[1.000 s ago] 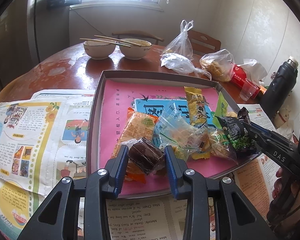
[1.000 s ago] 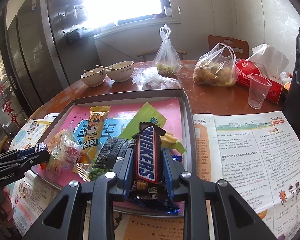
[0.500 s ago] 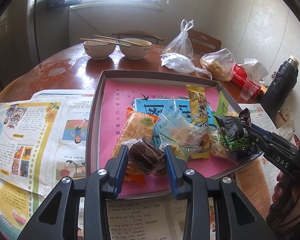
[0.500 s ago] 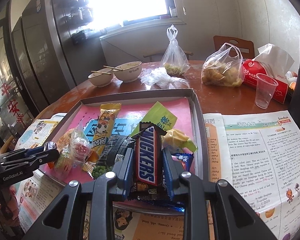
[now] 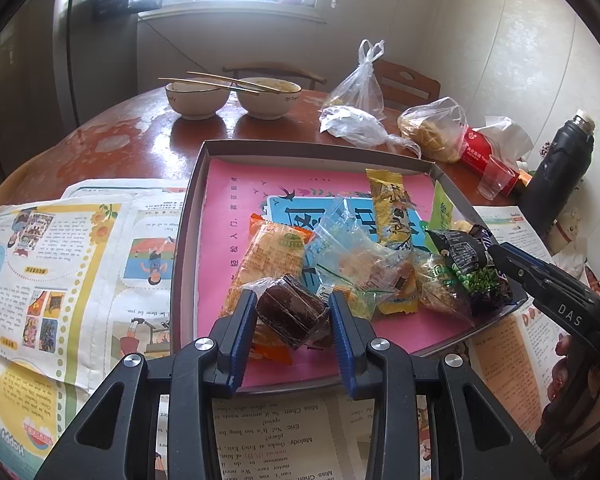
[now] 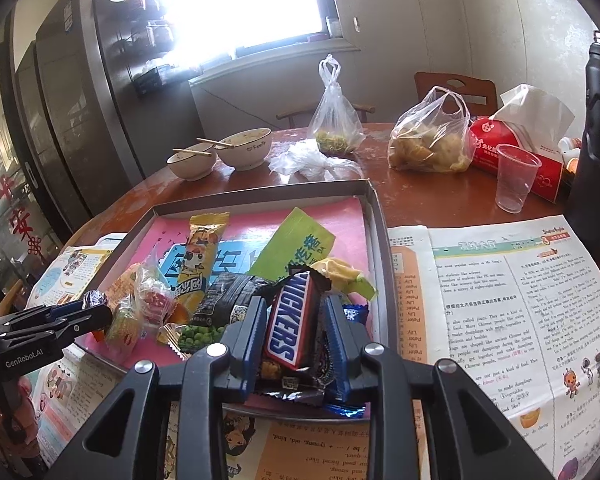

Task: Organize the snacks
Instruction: 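Lower the Snickers bar and brown chocolate into the tray with both tools, then open the right tool to release the Snickers while the left tool releases the chocolate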

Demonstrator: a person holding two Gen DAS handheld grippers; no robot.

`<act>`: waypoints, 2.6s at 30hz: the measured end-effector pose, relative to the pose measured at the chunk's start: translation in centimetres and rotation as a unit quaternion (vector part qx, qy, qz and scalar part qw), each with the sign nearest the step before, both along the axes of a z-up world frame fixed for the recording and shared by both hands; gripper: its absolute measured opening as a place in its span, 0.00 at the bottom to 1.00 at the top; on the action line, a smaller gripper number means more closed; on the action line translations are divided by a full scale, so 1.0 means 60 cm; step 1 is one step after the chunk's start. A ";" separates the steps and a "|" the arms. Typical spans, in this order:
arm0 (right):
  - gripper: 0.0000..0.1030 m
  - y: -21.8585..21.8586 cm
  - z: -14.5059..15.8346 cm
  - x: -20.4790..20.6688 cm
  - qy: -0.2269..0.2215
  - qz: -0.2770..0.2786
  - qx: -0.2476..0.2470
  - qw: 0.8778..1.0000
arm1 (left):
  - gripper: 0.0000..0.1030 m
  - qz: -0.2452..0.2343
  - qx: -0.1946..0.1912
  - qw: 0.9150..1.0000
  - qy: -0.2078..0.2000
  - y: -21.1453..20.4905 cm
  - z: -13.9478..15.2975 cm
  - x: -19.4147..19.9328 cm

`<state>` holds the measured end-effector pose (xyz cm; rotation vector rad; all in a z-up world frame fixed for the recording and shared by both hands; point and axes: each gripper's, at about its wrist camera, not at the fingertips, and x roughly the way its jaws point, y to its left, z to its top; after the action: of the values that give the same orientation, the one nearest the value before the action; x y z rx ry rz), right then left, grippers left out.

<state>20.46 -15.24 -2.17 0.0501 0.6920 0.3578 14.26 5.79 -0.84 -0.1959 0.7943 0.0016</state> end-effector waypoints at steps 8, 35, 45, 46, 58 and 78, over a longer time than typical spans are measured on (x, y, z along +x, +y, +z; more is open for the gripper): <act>0.32 0.000 0.002 -0.023 0.000 0.016 -0.030 0.999 | 0.37 -0.001 0.003 1.000 -0.003 0.000 0.001 -0.001; 0.32 0.007 -0.011 -0.022 -0.008 0.008 -0.056 0.998 | 0.46 0.004 0.006 1.000 -0.011 -0.003 0.001 0.000; 0.33 0.005 0.005 -0.031 -0.018 0.004 -0.052 0.998 | 0.57 0.009 0.014 1.000 -0.016 -0.005 0.012 -0.009; 0.35 0.005 0.006 -0.032 -0.019 0.003 -0.052 0.998 | 0.58 0.009 0.015 1.000 -0.016 -0.005 0.013 -0.010; 0.47 0.000 0.026 -0.044 -0.036 -0.007 -0.041 0.998 | 0.65 0.018 0.020 0.999 -0.026 -0.002 0.028 -0.020; 0.64 0.010 0.038 -0.060 -0.046 -0.003 -0.035 0.998 | 0.73 0.025 0.032 0.999 -0.034 -0.009 0.049 -0.037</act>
<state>16.83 -14.66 0.14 -0.0305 0.6125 0.3288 12.04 5.25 2.10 -0.1546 0.7212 0.0666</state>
